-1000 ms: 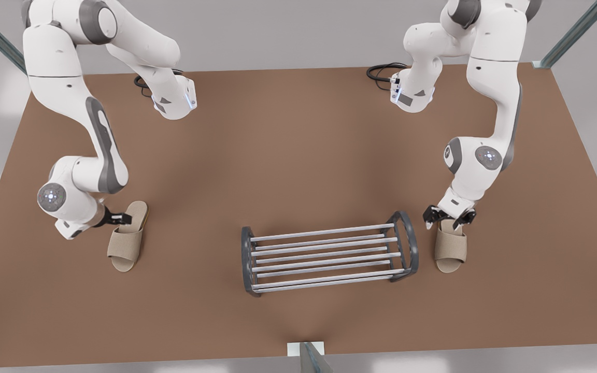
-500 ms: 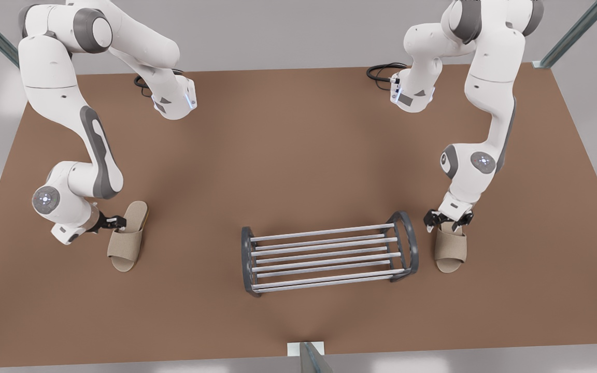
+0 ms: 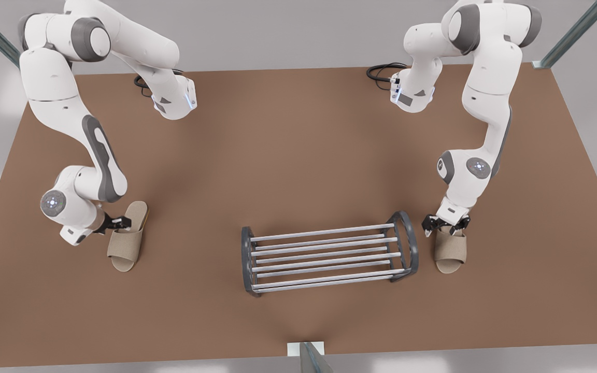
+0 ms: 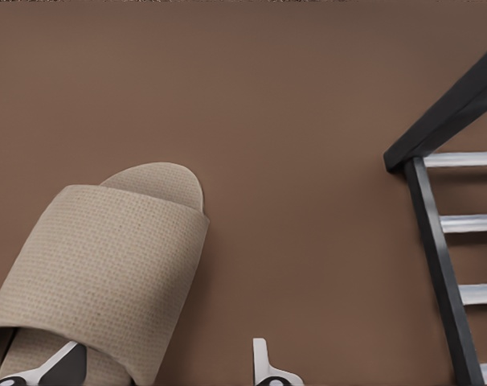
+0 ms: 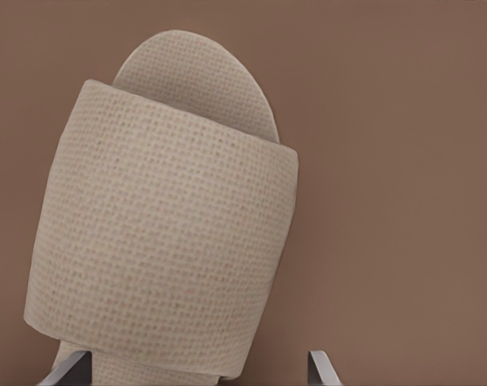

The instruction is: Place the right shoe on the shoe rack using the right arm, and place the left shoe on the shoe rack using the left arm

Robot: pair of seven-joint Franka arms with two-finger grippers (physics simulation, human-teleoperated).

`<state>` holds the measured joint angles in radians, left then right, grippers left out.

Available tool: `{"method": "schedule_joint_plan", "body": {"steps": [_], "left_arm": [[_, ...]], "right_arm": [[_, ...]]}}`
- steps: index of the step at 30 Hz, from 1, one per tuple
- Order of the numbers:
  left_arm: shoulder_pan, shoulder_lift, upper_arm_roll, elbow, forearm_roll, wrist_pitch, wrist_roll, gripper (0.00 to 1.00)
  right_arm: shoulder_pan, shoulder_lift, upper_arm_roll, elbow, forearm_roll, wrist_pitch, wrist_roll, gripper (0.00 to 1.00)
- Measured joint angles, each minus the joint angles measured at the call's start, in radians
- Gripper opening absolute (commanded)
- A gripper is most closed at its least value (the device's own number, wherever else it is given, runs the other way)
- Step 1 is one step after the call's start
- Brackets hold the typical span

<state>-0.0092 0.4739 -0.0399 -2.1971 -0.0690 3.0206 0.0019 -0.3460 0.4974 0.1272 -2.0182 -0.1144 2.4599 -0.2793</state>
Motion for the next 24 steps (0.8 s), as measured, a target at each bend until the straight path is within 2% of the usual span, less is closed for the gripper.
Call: {"method": "schedule_joint_plan", "body": {"steps": [15, 18, 19, 22, 23, 24], "left_arm": [[-0.002, 0.062, 0.0, 0.054, 0.002, 0.006, -0.004, 1.0], [-0.002, 0.073, 0.0, 0.062, 0.003, 0.006, -0.005, 1.0], [-0.001, 0.074, 0.0, 0.064, 0.003, 0.006, -0.005, 1.0], [-0.002, 0.076, -0.001, 0.066, 0.004, 0.006, -0.005, 0.76], [-0.002, 0.076, -0.001, 0.066, 0.004, 0.006, -0.006, 0.71], [-0.002, 0.076, -0.001, 0.066, 0.004, 0.006, -0.006, 0.7]], "right_arm": [[0.01, 0.048, 0.0, 0.026, 0.026, 0.036, -0.024, 1.0], [0.01, 0.05, 0.0, 0.028, 0.027, 0.037, -0.027, 0.97], [0.01, 0.051, 0.0, 0.028, 0.027, 0.038, -0.028, 0.93], [0.01, 0.051, 0.0, 0.028, 0.029, 0.038, -0.032, 0.8], [0.01, 0.051, 0.0, 0.028, 0.03, 0.039, -0.035, 0.78], [0.01, 0.051, -0.001, 0.029, 0.032, 0.039, -0.038, 0.74]]}}
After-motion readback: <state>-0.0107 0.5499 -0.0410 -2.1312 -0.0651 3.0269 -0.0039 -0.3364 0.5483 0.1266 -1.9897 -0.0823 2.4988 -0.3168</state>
